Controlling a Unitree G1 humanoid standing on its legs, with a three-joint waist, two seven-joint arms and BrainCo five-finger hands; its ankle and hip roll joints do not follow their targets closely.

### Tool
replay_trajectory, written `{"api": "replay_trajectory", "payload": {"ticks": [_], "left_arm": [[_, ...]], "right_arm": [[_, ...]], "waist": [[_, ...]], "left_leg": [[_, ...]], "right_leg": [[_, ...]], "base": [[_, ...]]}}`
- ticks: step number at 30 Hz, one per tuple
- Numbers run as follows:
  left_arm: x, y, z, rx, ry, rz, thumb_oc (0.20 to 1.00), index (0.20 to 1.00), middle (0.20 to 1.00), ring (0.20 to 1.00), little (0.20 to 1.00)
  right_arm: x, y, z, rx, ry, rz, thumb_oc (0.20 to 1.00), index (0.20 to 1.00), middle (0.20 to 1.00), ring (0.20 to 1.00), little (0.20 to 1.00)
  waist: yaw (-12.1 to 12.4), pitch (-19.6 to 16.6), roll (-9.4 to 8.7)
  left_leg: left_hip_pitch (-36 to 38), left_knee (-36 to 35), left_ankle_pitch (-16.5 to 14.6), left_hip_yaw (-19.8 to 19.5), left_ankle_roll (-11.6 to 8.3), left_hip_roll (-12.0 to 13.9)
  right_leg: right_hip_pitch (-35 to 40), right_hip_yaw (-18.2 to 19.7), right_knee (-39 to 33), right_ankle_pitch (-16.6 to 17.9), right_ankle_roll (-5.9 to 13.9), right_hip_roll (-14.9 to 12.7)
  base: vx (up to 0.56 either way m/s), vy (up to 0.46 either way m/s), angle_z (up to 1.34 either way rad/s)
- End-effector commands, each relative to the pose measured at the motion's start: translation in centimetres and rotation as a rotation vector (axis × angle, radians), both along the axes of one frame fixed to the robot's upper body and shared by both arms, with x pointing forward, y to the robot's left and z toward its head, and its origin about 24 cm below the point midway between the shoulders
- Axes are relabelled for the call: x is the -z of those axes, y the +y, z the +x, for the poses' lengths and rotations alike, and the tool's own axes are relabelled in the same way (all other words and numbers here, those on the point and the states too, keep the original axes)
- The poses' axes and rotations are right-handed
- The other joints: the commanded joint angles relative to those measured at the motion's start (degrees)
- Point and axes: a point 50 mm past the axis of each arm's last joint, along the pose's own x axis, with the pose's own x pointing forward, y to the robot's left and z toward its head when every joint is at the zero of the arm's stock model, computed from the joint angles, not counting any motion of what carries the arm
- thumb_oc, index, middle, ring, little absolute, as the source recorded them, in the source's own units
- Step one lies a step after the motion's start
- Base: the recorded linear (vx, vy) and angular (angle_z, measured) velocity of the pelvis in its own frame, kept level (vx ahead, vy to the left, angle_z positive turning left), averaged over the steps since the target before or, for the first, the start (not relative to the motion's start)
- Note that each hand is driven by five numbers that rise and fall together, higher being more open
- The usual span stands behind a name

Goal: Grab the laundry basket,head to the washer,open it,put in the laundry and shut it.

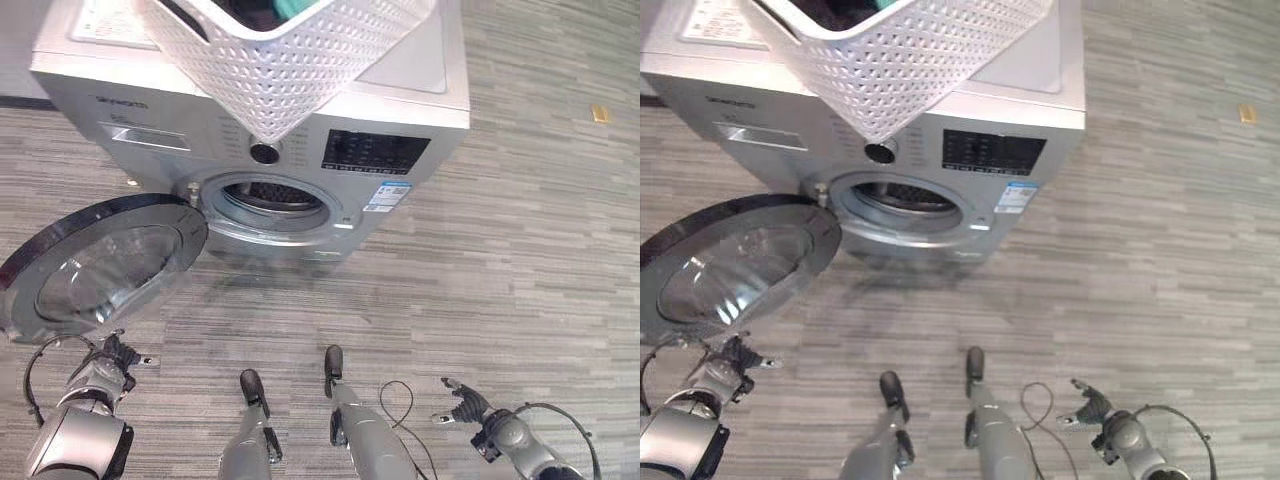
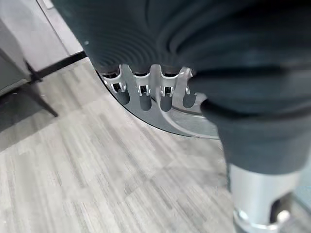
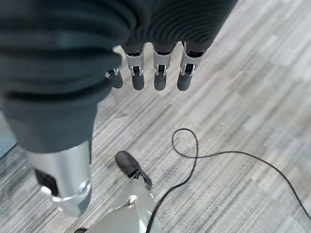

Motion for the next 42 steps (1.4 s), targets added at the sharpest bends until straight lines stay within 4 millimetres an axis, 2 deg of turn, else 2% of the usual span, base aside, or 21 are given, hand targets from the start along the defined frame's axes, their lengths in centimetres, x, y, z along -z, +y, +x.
{"api": "replay_trajectory", "payload": {"ticks": [1,2,5,8,9,11,12,16,17,18,22,24,25,26,31,33,34,38,40,41,42], "left_arm": [[0.7,-0.3,-0.6,-0.037,-0.058,-0.017,1.0,1.0,1.0,1.0,1.0],[1.8,-1.4,-0.9,-0.022,-0.059,-0.058,1.0,1.0,1.0,1.0,1.0],[2.7,-2.5,-1.1,-0.007,-0.063,-0.099,1.0,1.0,1.0,1.0,1.0],[4.4,-4.4,-1.8,0.003,-0.079,-0.181,1.0,1.0,1.0,1.0,1.0],[5.6,-5.9,-2.6,-0.008,-0.091,-0.265,1.0,1.0,1.0,1.0,1.0],[6.2,-6.4,-3.1,-0.009,-0.08,-0.296,1.0,1.0,1.0,1.0,1.0],[7.5,-7.3,-4.5,-0.038,-0.059,-0.363,1.0,1.0,1.0,1.0,1.0],[9.4,-8.5,-6.9,-0.075,0.005,-0.437,1.0,1.0,1.0,1.0,1.0],[10.4,-9.2,-8.4,-0.102,0.052,-0.468,1.0,1.0,1.0,1.0,1.0],[10.4,-9.2,-8.4,-0.102,0.052,-0.469,1.0,1.0,1.0,1.0,1.0],[12.5,-9.7,-12.9,-0.205,0.201,-0.518,1.0,1.0,1.0,1.0,1.0],[12.5,-9.7,-12.9,-0.205,0.201,-0.518,1.0,1.0,1.0,1.0,1.0],[13.3,-9.5,-15.8,-0.268,0.32,-0.535,1.0,1.0,1.0,1.0,1.0],[13.4,-9.3,-16.5,-0.281,0.348,-0.528,1.0,1.0,1.0,1.0,1.0],[13.7,-8.8,-19.2,-0.266,0.47,-0.478,1.0,1.0,1.0,1.0,1.0],[13.7,-8.8,-19.3,-0.272,0.468,-0.483,1.0,1.0,1.0,1.0,1.0],[13.7,-8.8,-19.3,-0.272,0.468,-0.483,1.0,1.0,1.0,1.0,1.0],[13.6,-9.2,-17.8,-0.23,0.421,-0.486,1.0,1.0,1.0,1.0,1.0],[13.7,-9.5,-17.5,-0.219,0.409,-0.493,1.0,1.0,1.0,1.0,1.0],[13.8,-10.3,-16.8,-0.196,0.385,-0.511,1.0,1.0,1.0,1.0,1.0],[13.8,-10.4,-16.8,-0.195,0.386,-0.512,1.0,1.0,1.0,1.0,1.0]], "right_arm": [[0.8,-0.5,-1.6,0.069,0.031,0.025,1.0,1.0,1.0,1.0,1.0],[1.4,-0.8,-2.7,0.11,0.069,0.022,1.0,1.0,1.0,1.0,1.0],[1.9,-0.9,-3.3,0.134,0.095,0.019,1.0,1.0,1.0,1.0,1.0],[2.7,-1.7,-5.1,0.232,0.149,0.014,1.0,1.0,1.0,1.0,1.0],[3.2,-2.1,-6.4,0.306,0.189,0.018,1.0,1.0,1.0,1.0,1.0],[3.3,-2.2,-6.8,0.329,0.197,0.024,1.0,1.0,1.0,1.0,1.0],[3.5,-2.7,-7.7,0.408,0.213,0.029,1.0,1.0,1.0,1.0,1.0],[3.6,-3.2,-8.6,0.534,0.207,0.068,1.0,1.0,1.0,1.0,1.0],[3.5,-3.8,-8.8,0.59,0.193,0.079,1.0,1.0,1.0,1.0,1.0],[3.5,-3.8,-8.9,0.591,0.193,0.078,1.0,1.0,1.0,1.0,1.0],[3.3,-4.2,-9.3,0.673,0.161,0.148,1.0,1.0,1.0,1.0,1.0],[3.3,-4.2,-9.3,0.673,0.161,0.148,1.0,1.0,1.0,1.0,1.0],[3.0,-5.1,-9.9,0.707,0.164,0.133,1.0,1.0,1.0,1.0,1.0],[2.9,-5.4,-10.1,0.707,0.169,0.123,1.0,1.0,1.0,1.0,1.0],[-0.4,-8.9,-8.2,0.629,0.022,0.028,1.0,1.0,1.0,1.0,1.0],[-0.7,-9.2,-8.4,0.645,0.003,0.021,1.0,1.0,1.0,1.0,1.0],[-0.7,-9.2,-8.4,0.645,0.003,0.021,1.0,1.0,1.0,1.0,1.0],[-4.1,-9.9,-5.1,0.501,-0.159,-0.034,1.0,1.0,1.0,1.0,1.0],[-5.2,-10.2,-4.6,0.495,-0.216,-0.035,1.0,1.0,1.0,1.0,1.0],[-7.9,-10.9,-3.3,0.465,-0.345,-0.055,1.0,1.0,1.0,1.0,1.0],[-7.9,-10.9,-3.4,0.467,-0.344,-0.057,1.0,1.0,1.0,1.0,1.0]], "waist": [[0.32,-3.51,0.25],[0.77,-4.37,0.84],[1.07,-5.26,1.31],[1.66,-6.56,2.44],[2.24,-7.38,3.18],[2.32,-7.75,3.51],[2.67,-8.66,3.96],[2.99,-10.07,4.48],[3.15,-10.71,4.65],[3.15,-10.69,4.69],[3.04,-12.51,4.16],[3.04,-12.5,4.16],[2.82,-13.26,3.77],[2.77,-13.47,3.6],[1.71,-14.3,2.84],[1.64,-14.38,2.7],[1.64,-14.38,2.7],[1.4,-14.12,2.53],[1.3,-14.1,2.59],[0.86,-13.96,2.59],[0.96,-13.99,2.65]], "left_leg": [[0.27,0.19,0.7,0.07,-1.61,-1.26],[1.96,0.19,0.47,-0.36,-1.69,-1.33],[3.08,0.19,0.5,-0.81,-1.67,-1.46],[4.99,0.19,0.4,-1.57,-1.63,-1.79],[6.11,0.19,0.39,-2.1,-1.56,-2.01],[6.6,0.19,0.36,-2.33,-1.55,-2.1],[7.7,0.19,0.27,-2.64,-1.49,-2.3],[9.23,0.19,0.12,-2.93,-1.44,-2.45],[10.05,0.19,0.07,-3.05,-1.42,-2.49],[10.11,0.19,0.06,-3.06,-1.42,-2.48],[11.51,0.19,0.01,-3.22,-1.54,-2.33],[11.53,0.19,0.01,-3.21,-1.54,-2.33],[11.99,0.19,-0.05,-2.96,-1.65,-2.1],[12.17,0.19,-0.16,-2.92,-1.65,-2.03],[12.91,0.19,-0.42,-2.41,-1.73,-1.62],[13.29,0.19,-0.55,-2.24,-1.72,-1.56],[13.3,0.19,-0.55,-2.24,-1.72,-1.56],[13.56,0.19,-0.65,-2.1,-1.65,-1.46],[13.56,0.19,-0.7,-2.02,-1.65,-1.42],[13.4,0.19,-0.77,-1.86,-1.6,-1.42],[13.39,0.19,-0.78,-1.86,-1.6,-1.41]], "right_leg": [[3.52,-0.52,0.26,2.16,5.21,-2.91],[5.34,-0.87,0.4,1.25,4.95,-2.83],[6.68,-1.25,0.54,0.78,4.68,-2.85],[8.92,-1.89,0.73,-0.21,4.29,-2.79],[10.15,-2.29,0.86,-0.73,4.04,-2.8],[10.8,-2.51,0.89,-0.96,3.94,-2.77],[11.96,-2.75,0.96,-1.39,3.75,-2.67],[13.68,-3.08,1.0,-2.02,3.48,-2.52],[14.49,-3.29,1.14,-2.44,3.32,-2.34],[14.55,-3.31,1.13,-2.45,3.32,-2.33],[16.04,-3.42,1.33,-2.95,2.92,-1.84],[16.07,-3.42,1.32,-2.95,2.92,-1.84],[16.52,-3.4,1.32,-3.1,2.82,-1.6],[16.65,-3.38,1.28,-3.11,2.81,-1.55],[16.81,-2.47,1.47,-3.26,2.79,-1.08],[17.11,-2.33,1.38,-3.28,2.8,-1.0],[17.12,-2.33,1.38,-3.28,2.8,-0.99],[17.34,-2.18,1.12,-3.29,2.85,-0.79],[17.27,-2.16,1.07,-3.21,2.9,-0.79],[17.01,-1.97,0.95,-3.07,3.04,-0.79],[17.01,-1.97,0.96,-3.07,3.04,-0.78]], "base": [[0.14,-0.063,0.03],[0.07,-0.04,0.08],[0.09,-0.063,0.21],[0.06,-0.045,0.19],[0.04,-0.044,0.21],[0.05,-0.04,0.12],[0.03,-0.029,0.06],[0.05,-0.05,0.11],[0.04,-0.056,0.04],[0.04,-0.077,0.02],[0.03,-0.055,0.02],[0.01,-0.022,0.0],[0.03,-0.061,0.0],[0.04,-0.078,-0.01],[0.01,-0.04,-0.01],[-0.01,-0.028,-0.05],[0.0,-0.04,-0.02],[0.0,-0.009,0.0],[0.0,0.0,0.0],[0.0,0.009,-0.03],[0.01,0.018,-0.04]]}}
